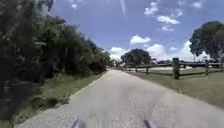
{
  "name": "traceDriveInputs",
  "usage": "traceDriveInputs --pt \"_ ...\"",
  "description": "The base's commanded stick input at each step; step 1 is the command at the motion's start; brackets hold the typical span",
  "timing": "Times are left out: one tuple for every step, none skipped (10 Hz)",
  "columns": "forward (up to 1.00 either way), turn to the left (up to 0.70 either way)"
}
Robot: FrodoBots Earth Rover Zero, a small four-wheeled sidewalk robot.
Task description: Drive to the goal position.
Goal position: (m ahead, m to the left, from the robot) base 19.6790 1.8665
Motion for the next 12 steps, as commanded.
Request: traceDriveInputs --pt "0.5 0.0" --pt "0.5 0.0" --pt "0.5 0.0" --pt "0.5 0.0" --pt "0.5 0.0" --pt "0.5 0.0" --pt "0.5 0.0" --pt "0.5 0.0" --pt "0.5 0.0" --pt "0.5 0.0" --pt "0.5 0.0" --pt "0.5 -0.27"
